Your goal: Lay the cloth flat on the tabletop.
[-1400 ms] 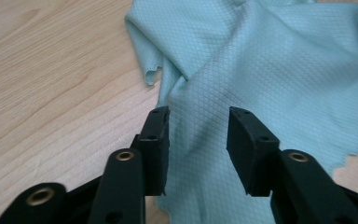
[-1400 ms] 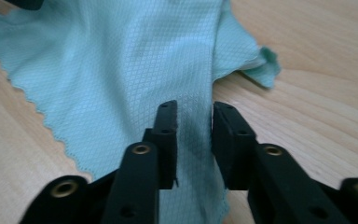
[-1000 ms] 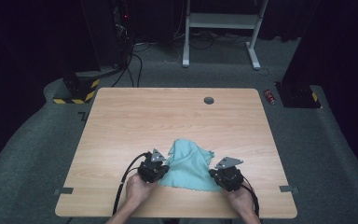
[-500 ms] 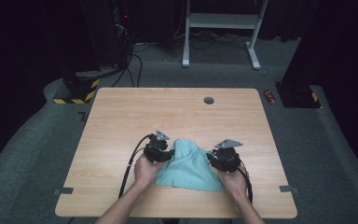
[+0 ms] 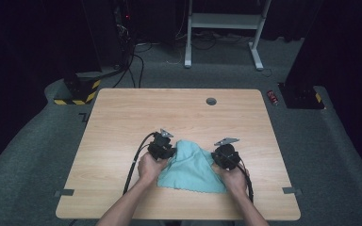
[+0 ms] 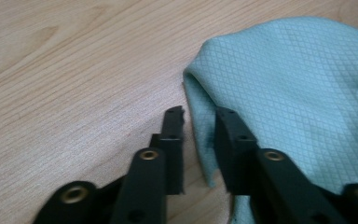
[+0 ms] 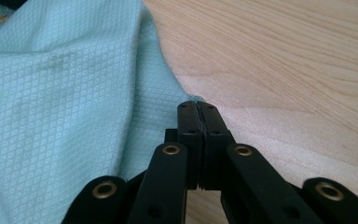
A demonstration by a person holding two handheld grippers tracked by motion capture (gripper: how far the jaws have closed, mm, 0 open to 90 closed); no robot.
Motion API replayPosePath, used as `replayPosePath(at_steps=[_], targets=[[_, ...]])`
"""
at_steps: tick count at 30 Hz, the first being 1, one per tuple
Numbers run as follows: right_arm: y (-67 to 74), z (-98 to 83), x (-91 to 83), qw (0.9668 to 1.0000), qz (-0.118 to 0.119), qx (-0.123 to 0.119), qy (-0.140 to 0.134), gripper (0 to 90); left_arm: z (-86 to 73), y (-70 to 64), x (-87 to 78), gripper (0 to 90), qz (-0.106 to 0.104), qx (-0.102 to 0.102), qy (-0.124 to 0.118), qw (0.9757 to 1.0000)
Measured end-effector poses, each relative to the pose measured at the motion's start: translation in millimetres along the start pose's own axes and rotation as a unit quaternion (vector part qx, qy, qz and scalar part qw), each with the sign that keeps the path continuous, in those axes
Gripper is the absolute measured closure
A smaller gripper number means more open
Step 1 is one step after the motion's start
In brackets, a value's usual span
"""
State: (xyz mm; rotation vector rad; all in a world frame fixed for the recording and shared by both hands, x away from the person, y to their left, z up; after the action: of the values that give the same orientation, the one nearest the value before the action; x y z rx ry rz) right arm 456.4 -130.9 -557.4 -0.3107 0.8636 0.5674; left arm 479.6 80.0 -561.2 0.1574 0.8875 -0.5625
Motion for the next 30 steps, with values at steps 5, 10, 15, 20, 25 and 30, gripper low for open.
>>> replayPosePath(at_steps=[5, 10, 15, 20, 25, 30], targets=[[0.9, 3.9, -4.6, 0.9999, 0.003, 0.0, -0.011, 89.7, 0.8, -4.5, 0.7, 88.1, -0.016, 0.012, 0.011, 0.9997], [0.5, 13.8, -21.7, 0.9992, 0.001, -0.008, -0.04, 89.7, 15.7, 2.4, -16.5, 89.3, -0.021, 0.017, -0.022, 0.9994], [-4.2, 18.7, -33.0, 0.9983, -0.006, -0.01, -0.056, 89.7, 17.3, 10.8, -32.6, 89.3, -0.017, 0.011, -0.04, 0.999], [-7.8, 18.9, -42.2, 0.9975, -0.013, -0.012, -0.068, 89.7, 13.1, 17.5, -48.9, 89.1, -0.005, 0.029, -0.05, 0.9983], [-6.9, 7.1, -34.4, 0.9988, -0.006, -0.018, -0.046, 89.6, 1.1, 16.0, -43.7, 88.9, -0.001, 0.052, -0.026, 0.9983], [-5.3, -8.3, -23.8, 0.9997, 0.006, -0.019, -0.017, 89.5, -7.2, 12.4, -36.9, 88.8, -0.016, 0.057, -0.006, 0.9982]])
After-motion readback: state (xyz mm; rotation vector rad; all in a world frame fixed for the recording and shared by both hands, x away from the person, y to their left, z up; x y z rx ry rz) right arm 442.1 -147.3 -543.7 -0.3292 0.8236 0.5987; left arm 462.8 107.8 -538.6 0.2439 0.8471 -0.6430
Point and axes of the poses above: each handheld gripper's, and its own axes: x roughly forward along the jaws, z roughly out of its top, y roughly to its left, the point moved 7 cm from there along x, roughly forward along the jaws, and after that the axes turned 3 degrees about -x, right-handed, at the moved point
